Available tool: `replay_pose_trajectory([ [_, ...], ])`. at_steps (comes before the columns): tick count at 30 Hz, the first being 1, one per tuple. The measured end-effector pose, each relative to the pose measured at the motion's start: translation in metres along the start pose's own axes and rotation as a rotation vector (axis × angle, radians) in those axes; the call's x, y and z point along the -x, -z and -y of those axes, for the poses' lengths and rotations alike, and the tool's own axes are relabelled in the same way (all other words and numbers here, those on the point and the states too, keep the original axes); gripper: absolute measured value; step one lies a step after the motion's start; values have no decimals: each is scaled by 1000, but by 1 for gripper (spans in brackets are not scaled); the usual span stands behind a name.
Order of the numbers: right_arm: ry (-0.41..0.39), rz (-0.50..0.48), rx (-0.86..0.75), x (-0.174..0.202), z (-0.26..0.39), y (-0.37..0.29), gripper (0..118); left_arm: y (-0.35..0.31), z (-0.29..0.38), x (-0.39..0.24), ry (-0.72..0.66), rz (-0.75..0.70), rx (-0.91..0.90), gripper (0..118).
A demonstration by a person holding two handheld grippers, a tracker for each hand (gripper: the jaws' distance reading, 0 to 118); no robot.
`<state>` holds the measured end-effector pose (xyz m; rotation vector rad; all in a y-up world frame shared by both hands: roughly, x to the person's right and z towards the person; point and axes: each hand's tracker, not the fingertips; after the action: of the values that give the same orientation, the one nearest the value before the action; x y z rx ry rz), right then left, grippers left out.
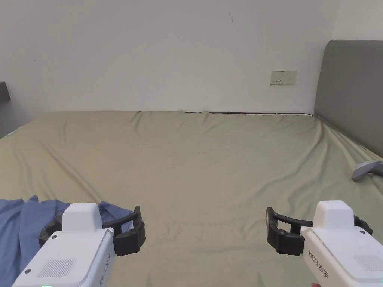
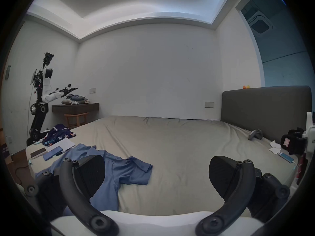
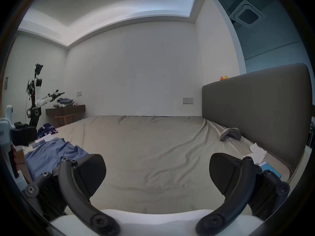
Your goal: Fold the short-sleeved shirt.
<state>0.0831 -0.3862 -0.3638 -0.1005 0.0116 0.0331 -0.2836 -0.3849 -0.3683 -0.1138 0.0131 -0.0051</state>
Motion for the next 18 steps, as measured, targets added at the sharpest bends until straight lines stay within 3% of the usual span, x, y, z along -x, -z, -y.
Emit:
replay_pose_trajectory([
  [3,-94,30,-21,5,1,1,118,-2,-1,-5,25,-27,-37,118],
  [5,-31,12,8,5,1,1,118,-2,-2,-6,22,-34,-56,118],
  [9,-6,16,-8,5,-1,-1,118,-1,-1,-7,36,-19,-47,118],
  [13,-52,30,-13,10,-4,-3,118,2,-1,-7,28,-25,-32,118],
  [15,-48,25,-13,9,-4,-3,118,2,-2,-6,-23,-24,-31,118],
  [18,-39,19,-7,11,-3,-3,118,2,-3,-9,6,-25,-41,118],
])
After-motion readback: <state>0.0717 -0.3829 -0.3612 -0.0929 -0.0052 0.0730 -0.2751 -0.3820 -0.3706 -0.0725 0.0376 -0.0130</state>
